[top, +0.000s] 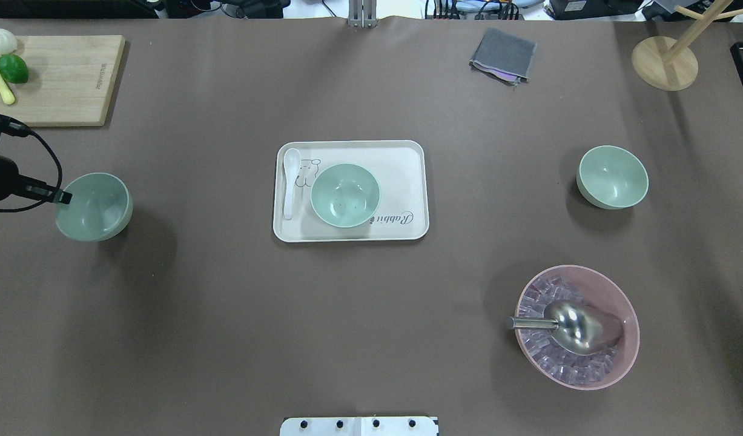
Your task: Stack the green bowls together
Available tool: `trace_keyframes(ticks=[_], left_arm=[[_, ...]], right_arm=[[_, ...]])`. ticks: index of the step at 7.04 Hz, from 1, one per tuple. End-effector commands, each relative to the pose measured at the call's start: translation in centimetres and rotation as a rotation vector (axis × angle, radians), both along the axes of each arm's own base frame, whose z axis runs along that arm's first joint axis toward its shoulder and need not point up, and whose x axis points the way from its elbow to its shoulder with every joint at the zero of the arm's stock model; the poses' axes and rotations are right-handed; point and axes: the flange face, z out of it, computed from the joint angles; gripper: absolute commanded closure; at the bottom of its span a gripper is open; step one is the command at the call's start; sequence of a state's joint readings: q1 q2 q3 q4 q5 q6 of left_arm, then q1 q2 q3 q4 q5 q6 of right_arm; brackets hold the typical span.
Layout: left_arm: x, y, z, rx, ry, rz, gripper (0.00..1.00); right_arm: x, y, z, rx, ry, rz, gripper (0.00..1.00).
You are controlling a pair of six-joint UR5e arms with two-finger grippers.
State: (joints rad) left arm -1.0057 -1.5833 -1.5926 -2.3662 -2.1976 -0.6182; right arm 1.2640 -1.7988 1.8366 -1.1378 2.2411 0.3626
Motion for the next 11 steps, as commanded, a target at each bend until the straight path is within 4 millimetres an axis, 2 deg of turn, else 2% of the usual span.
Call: trace_keyframes(ticks=[1,2,3,4,5,6,7,9,11], left_arm=[[1.3,-1.6,-6.7,0.072,0.062,-0.001,1.00],[3.1,-3.4,-11.0,0.029,0.080,-0.014,1.00],[5.8,-4.3,-15.5,0.005,0.090,-0.008,1.00],[9.1,-5.0,-20.3,-0.051,0.107,-0.015,1.00],[13.9,-4.7,-25.3,-0.094,0.102,-0.038,1.00],[17.7,-3.9,-28.8,-0.128,0.081,-0.060,1.00],[19.9,-3.2,-31.3,-0.163,0.075,-0.070,1.00],[25.0,-1.5,-34.2,-0.184,0.042,-0.094,1.00],[28.7,-0.5,-34.3,-0.198,0.019,-0.107,1.00]], right_arm=[[0.1,0.2,0.2,0.022,-0.008,-0.001,0.00],[0.0,0.2,1.2,0.016,-0.008,-0.001,0.00],[0.1,0.3,1.6,0.027,-0.012,0.000,0.00],[0.1,0.4,1.8,0.024,-0.012,0.001,0.00],[0.1,0.4,1.8,0.023,-0.012,0.002,0.00],[0.1,0.5,2.1,0.019,-0.011,0.002,0.00],[0.1,0.5,2.1,0.017,-0.010,0.002,0.00],[0.1,0.5,2.2,0.017,-0.010,0.001,0.00],[0.1,0.5,2.2,0.017,-0.011,0.001,0.00]])
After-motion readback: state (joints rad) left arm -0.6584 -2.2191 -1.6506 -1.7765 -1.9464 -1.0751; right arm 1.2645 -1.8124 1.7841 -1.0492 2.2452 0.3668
